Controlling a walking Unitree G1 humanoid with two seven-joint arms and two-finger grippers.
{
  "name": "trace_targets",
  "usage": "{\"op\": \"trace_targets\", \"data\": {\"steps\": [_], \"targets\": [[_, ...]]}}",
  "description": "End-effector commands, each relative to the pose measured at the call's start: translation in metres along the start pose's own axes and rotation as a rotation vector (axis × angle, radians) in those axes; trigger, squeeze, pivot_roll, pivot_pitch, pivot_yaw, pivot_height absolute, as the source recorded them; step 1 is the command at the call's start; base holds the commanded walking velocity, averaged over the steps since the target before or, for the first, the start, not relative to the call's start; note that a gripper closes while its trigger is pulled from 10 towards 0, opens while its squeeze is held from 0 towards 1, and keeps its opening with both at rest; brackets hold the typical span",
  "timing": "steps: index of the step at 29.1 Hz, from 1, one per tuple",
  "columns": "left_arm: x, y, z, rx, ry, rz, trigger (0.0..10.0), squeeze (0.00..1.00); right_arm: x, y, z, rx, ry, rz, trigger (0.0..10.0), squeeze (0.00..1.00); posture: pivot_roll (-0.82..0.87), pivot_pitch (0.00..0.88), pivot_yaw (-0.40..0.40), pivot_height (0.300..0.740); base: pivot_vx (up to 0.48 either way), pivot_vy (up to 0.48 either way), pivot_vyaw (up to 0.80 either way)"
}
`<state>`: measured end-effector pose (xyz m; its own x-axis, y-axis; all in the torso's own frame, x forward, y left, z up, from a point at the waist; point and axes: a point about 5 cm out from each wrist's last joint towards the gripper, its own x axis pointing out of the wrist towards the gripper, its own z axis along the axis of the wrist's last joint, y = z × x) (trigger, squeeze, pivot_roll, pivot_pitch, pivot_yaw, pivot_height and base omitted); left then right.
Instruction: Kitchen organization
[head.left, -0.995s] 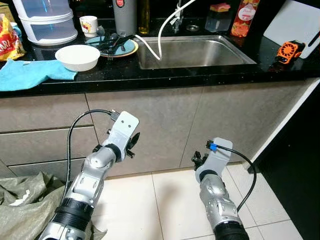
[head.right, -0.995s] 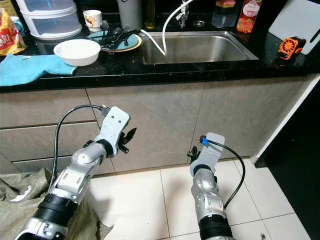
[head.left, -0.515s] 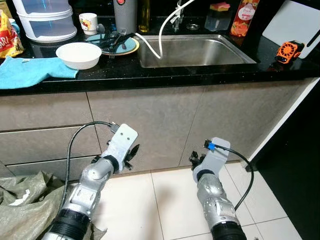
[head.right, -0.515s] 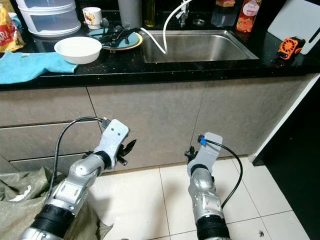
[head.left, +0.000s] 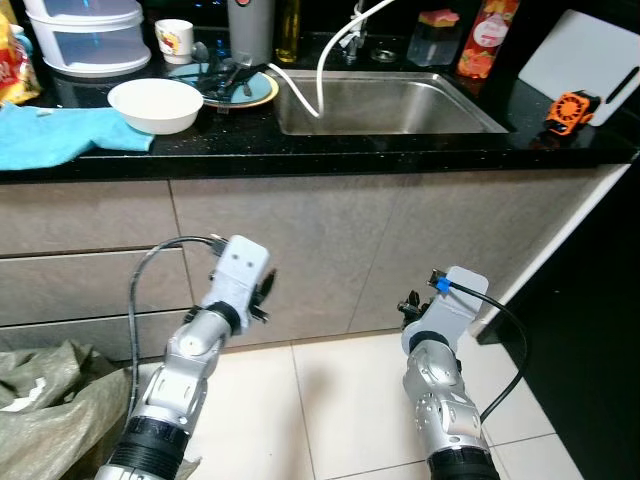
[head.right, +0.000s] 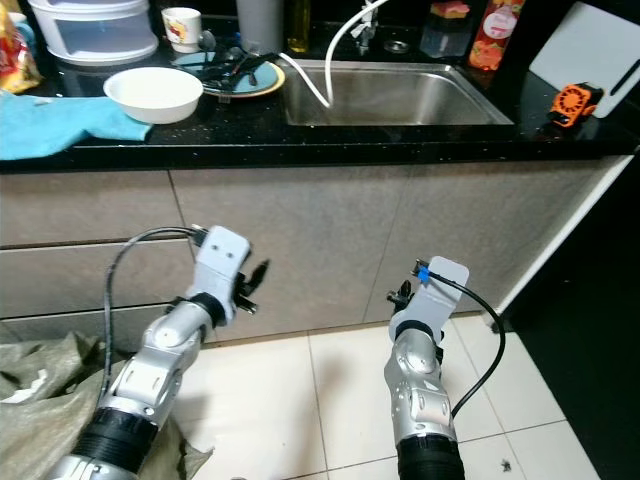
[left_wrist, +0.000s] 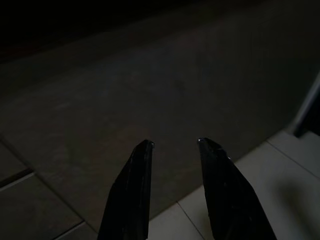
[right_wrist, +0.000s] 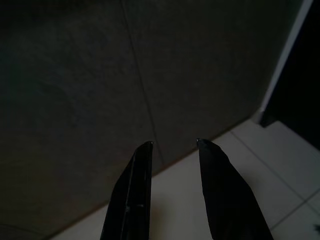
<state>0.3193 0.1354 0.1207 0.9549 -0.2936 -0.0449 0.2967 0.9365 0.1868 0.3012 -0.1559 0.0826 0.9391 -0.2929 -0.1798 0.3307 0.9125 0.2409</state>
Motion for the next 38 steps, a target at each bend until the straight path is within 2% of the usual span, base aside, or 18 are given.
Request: {"op": "trace_targets", "data": {"steps": [1,2,3,6,8,10,12,14,17,20,23,26,30,32,38], "targets": [[-0.004,0.006,-0.005,-0.010,0.009,0.033,10.0,0.00,-0.001,-0.018,-0.001,-0.012,0.015,-0.056,10.0,0.00,0.24,0.028,-0.110,0.740,0.000,0.000,0.00],[-0.009,0.008,-0.008,0.028,0.016,0.015,10.0,0.00,-0.002,-0.031,0.001,-0.023,0.014,-0.084,10.0,0.00,0.24,0.029,-0.115,0.740,0.000,0.000,0.00],[-0.009,0.008,-0.008,0.028,0.016,0.015,10.0,0.00,-0.002,-0.031,0.001,-0.023,0.014,-0.084,10.0,0.00,0.24,0.029,-0.115,0.740,0.000,0.000,0.00],[-0.010,0.005,-0.016,-0.004,0.066,-0.042,10.0,0.00,-0.001,-0.048,0.003,-0.040,0.011,-0.130,10.0,0.00,0.24,0.028,-0.113,0.740,0.000,0.000,0.00],[-0.010,0.005,-0.016,-0.004,0.066,-0.042,10.0,0.00,-0.001,-0.048,0.003,-0.040,0.011,-0.130,10.0,0.00,0.24,0.028,-0.113,0.740,0.000,0.000,0.00],[-0.008,-0.006,-0.019,0.016,0.080,-0.121,10.0,0.00,0.000,-0.053,0.005,-0.038,0.007,-0.152,10.0,0.00,0.24,0.022,-0.097,0.740,0.000,0.000,0.00],[-0.007,-0.020,-0.019,0.069,0.076,-0.210,10.0,0.00,0.001,-0.050,0.006,-0.024,0.001,-0.152,10.0,0.00,0.24,0.019,-0.088,0.740,0.000,0.000,0.00],[-0.006,-0.025,-0.019,0.092,0.072,-0.239,10.0,0.00,0.000,-0.044,0.005,-0.014,0.001,-0.144,10.0,0.00,0.23,0.009,-0.073,0.740,0.000,0.000,0.00],[-0.006,-0.026,-0.020,0.105,0.074,-0.250,10.0,0.00,-0.007,-0.033,0.000,0.000,0.020,-0.119,10.0,0.00,0.23,0.000,-0.063,0.740,0.000,0.000,0.00],[-0.008,-0.027,-0.021,0.115,0.078,-0.260,10.0,0.00,-0.009,-0.030,-0.004,-0.002,0.033,-0.102,10.0,0.00,0.24,0.000,-0.067,0.740,0.000,0.000,0.00],[-0.010,-0.024,-0.022,0.121,0.077,-0.246,10.0,0.00,-0.011,-0.030,-0.008,-0.012,0.047,-0.090,10.0,0.00,0.25,0.000,-0.074,0.740,0.000,0.000,0.00],[-0.008,-0.021,-0.020,0.082,0.074,-0.209,10.0,0.00,-0.010,-0.032,-0.007,-0.019,0.046,-0.089,10.0,0.00,0.24,0.000,-0.078,0.740,0.000,0.000,0.00],[-0.008,-0.026,-0.021,0.113,0.070,-0.238,10.0,0.00,-0.005,-0.034,-0.002,-0.020,0.035,-0.093,10.0,0.00,0.24,0.000,-0.080,0.740,0.000,0.000,0.00],[-0.007,-0.025,-0.021,0.092,0.071,-0.224,10.0,0.00,-0.003,-0.034,0.001,-0.022,0.027,-0.089,10.0,0.00,0.24,0.000,-0.081,0.740,0.000,0.000,0.00],[-0.008,-0.025,-0.023,0.110,0.075,-0.219,10.0,0.00,-0.002,-0.030,0.001,-0.028,0.032,-0.069,10.0,0.00,0.24,0.000,-0.089,0.740,0.000,0.000,0.00]]}}
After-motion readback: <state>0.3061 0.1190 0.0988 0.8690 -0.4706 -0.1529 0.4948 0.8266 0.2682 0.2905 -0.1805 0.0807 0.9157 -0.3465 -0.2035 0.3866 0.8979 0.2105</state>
